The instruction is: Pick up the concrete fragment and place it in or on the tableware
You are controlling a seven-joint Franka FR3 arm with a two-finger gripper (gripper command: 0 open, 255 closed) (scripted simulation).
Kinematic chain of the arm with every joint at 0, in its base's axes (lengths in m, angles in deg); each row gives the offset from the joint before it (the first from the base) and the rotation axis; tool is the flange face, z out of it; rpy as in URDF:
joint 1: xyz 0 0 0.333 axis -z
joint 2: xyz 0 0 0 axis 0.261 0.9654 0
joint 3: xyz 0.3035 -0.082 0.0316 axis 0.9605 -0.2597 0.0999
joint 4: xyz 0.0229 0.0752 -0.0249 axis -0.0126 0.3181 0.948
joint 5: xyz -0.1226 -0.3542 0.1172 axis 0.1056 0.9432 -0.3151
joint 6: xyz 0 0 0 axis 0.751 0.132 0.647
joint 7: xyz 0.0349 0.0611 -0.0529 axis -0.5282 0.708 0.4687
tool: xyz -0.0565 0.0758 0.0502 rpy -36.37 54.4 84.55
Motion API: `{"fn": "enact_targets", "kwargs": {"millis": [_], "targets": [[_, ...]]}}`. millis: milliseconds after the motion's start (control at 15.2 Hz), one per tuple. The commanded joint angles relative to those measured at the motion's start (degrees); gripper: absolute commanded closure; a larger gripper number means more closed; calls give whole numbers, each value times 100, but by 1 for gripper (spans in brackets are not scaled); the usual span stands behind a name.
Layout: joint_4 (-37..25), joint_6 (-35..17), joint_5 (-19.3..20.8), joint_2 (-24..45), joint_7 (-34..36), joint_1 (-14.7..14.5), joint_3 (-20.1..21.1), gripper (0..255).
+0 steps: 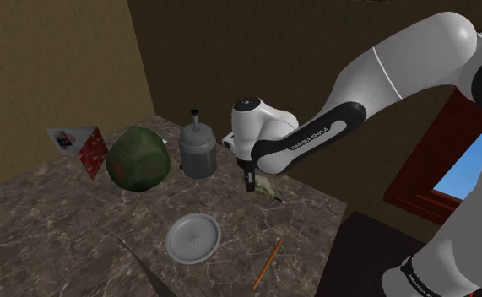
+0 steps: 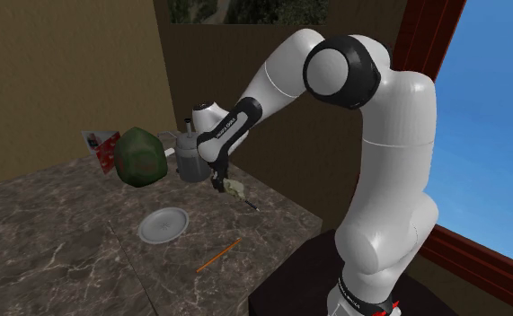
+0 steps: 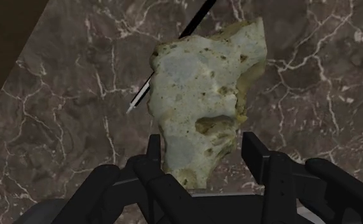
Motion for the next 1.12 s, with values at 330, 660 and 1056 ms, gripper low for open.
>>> {"fn": "enact_targets", "kwargs": {"millis": [330,660,1056], "targets": [[-993,578,163,627,863,-663,251,255],[-1898,1039,298,1215,1388,-1180,355,255],[-3282,1703,448,2075,1876,-1862,403,255]]}}
